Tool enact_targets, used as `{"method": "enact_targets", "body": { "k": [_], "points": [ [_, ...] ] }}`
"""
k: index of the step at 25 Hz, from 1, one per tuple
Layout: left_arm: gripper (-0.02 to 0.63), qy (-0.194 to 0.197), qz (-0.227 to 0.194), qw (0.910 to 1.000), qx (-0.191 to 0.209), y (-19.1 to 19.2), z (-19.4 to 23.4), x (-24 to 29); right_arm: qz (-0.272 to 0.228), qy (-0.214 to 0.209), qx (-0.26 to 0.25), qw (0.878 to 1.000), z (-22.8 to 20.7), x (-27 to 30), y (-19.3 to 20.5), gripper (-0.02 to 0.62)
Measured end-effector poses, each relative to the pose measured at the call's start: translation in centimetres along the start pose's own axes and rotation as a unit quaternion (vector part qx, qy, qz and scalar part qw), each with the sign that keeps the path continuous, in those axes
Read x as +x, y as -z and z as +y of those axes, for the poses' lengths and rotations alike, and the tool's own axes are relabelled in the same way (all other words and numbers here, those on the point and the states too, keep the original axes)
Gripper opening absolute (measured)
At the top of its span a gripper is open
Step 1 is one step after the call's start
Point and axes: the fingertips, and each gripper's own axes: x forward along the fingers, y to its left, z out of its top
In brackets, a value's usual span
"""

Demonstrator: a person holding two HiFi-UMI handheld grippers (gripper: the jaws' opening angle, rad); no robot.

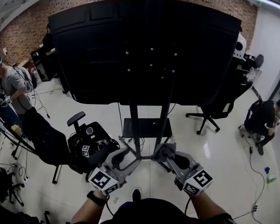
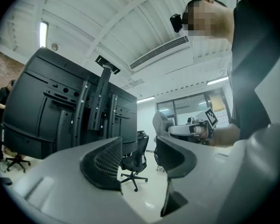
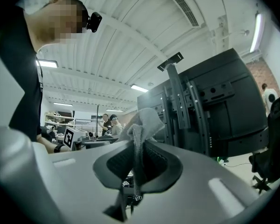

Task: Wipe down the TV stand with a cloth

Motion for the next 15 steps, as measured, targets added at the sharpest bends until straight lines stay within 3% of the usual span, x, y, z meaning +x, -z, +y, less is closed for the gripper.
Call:
{"method": "enact_targets", "body": {
  "k": [7,15],
  "points": [
    [0.25,0.039,0.004,0.9992,0.007,-0.5,7.1,1.9,-0.009,0.025,-0.003,1.0,-2.7,7.1,-0.6,0.032],
    [0.25,0.059,0.008,0.9982,0.003,-0.3,9.3,3.9,-0.007,0.04,0.0,0.999,-4.9,9.5,-0.4,0.032]
  ]
}}
